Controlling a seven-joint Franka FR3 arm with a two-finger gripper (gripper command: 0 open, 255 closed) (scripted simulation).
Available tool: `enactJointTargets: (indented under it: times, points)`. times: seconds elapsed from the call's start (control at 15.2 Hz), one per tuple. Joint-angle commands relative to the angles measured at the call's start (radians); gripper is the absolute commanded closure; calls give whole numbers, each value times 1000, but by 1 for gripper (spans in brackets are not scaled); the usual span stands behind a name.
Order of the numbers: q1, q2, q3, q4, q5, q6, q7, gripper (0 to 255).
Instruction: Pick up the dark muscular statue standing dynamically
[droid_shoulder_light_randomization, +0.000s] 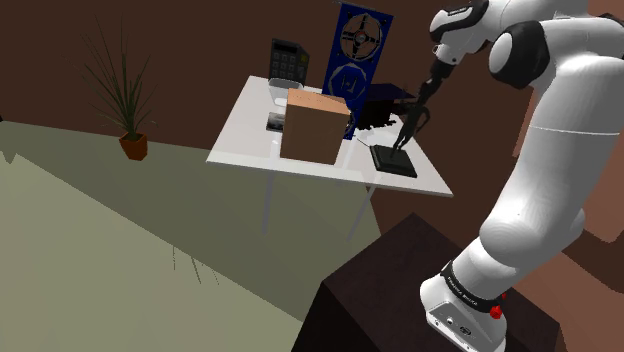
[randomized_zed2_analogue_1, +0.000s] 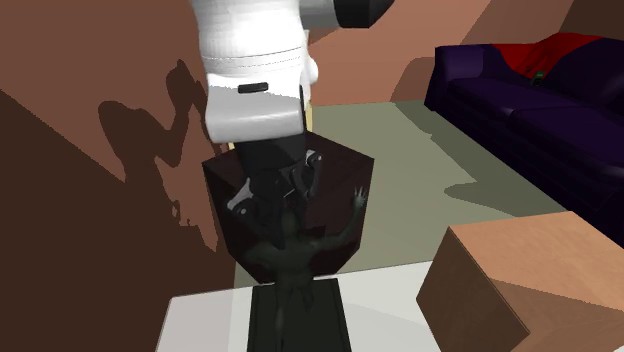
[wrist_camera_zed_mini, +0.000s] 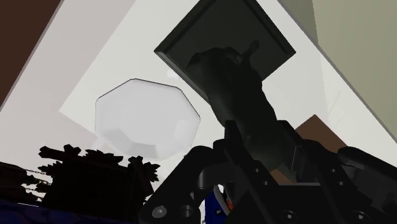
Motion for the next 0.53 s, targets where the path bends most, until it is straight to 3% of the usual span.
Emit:
enactJointTargets:
  times: [0.0, 0.46]
  points:
    - [-2, -3, -2, 26, -3, -27, 5, 255]
    - [-12, -3, -5, 97, -7, -96, 14, 255]
